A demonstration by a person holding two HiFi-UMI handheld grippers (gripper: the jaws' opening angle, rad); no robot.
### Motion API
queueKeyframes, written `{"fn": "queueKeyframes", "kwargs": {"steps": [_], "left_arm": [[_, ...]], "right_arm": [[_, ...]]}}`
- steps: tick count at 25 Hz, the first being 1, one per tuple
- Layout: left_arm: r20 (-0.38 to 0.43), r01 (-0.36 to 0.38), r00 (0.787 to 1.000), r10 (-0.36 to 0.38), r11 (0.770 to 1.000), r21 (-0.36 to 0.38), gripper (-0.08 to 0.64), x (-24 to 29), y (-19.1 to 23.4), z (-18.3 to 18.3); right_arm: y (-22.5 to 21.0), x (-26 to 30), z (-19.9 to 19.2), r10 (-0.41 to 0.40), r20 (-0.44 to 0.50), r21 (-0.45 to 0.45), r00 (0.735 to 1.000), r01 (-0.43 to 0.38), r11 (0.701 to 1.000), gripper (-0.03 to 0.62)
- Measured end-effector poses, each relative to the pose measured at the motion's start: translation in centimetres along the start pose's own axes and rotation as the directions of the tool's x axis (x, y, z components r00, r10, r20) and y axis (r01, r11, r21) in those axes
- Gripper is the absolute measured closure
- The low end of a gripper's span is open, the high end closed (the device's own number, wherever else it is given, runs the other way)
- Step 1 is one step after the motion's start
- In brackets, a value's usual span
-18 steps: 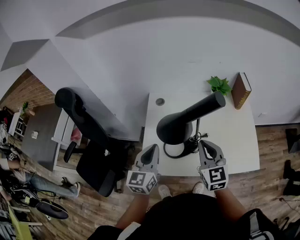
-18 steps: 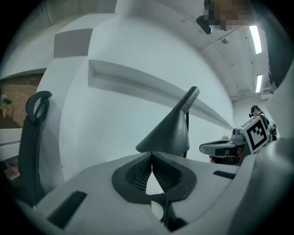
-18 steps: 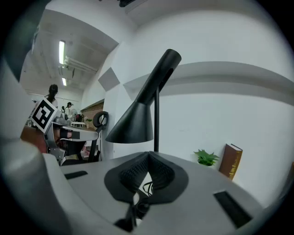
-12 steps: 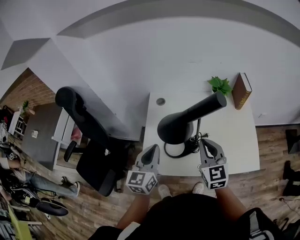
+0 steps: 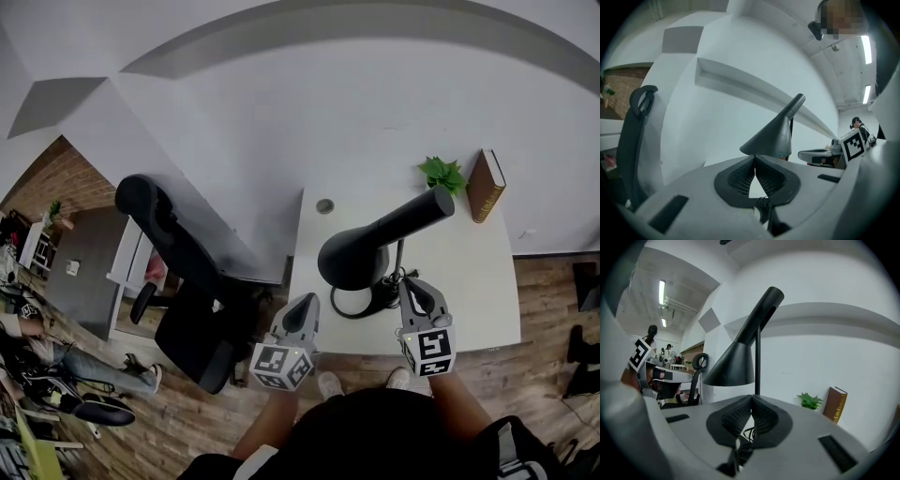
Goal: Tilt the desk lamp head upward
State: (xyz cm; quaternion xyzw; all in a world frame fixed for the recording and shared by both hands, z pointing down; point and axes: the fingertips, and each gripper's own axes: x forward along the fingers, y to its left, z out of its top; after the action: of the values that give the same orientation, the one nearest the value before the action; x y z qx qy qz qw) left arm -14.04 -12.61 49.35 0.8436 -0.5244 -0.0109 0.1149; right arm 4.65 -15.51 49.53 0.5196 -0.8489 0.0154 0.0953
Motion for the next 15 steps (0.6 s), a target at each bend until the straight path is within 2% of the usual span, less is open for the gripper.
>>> {"fn": "queueKeyframes", "kwargs": {"steps": [2,6,7,8,9,10,13,15], "left_arm": [[0.040,0.028,0.999,-0.026,0.997,-0.067,0.554,-0.1,0.1,0.4],[0.088,0.041,0.996,-0.024,0.979,-0.199,0.551,-0.2,1.0,0.4],[0.096,0.046,0.995,-0.024,0.972,-0.230,0.543,-0.2,1.2,0.3],[0.107,0.057,0.994,-0.029,0.963,-0.265,0.505,-0.1,1.4,0.4],[0.123,0.075,0.992,-0.038,0.948,-0.309,0.443,0.0,1.5,0.4],[0.145,0.101,0.988,-0.051,0.927,-0.362,0.412,0.1,1.6,0.5],[0.213,0.190,0.973,-0.092,0.840,-0.508,0.369,0.5,1.2,1.0],[0.244,0.231,0.964,-0.109,0.798,-0.557,0.360,0.7,0.6,1.4]], "right_arm": [[0.2,0.3,-0.5,0.016,-0.018,-0.001,1.000,-0.016,1.000,0.590],[0.3,0.8,-1.3,0.028,-0.052,-0.021,0.998,-0.030,0.999,0.544],[0.2,0.9,-1.4,0.025,-0.059,-0.023,0.998,-0.027,0.999,0.529],[0.1,1.1,-1.5,0.021,-0.066,-0.024,0.998,-0.023,0.999,0.520],[-0.1,1.3,-1.6,0.017,-0.073,-0.024,0.997,-0.019,1.000,0.509],[-0.2,1.5,-1.7,0.012,-0.080,-0.024,0.997,-0.014,1.000,0.498],[-0.5,2.2,-2.2,0.003,-0.098,-0.023,0.995,-0.006,1.000,0.481],[-0.7,2.6,-2.5,0.004,-0.106,-0.018,0.994,-0.006,1.000,0.466]]}}
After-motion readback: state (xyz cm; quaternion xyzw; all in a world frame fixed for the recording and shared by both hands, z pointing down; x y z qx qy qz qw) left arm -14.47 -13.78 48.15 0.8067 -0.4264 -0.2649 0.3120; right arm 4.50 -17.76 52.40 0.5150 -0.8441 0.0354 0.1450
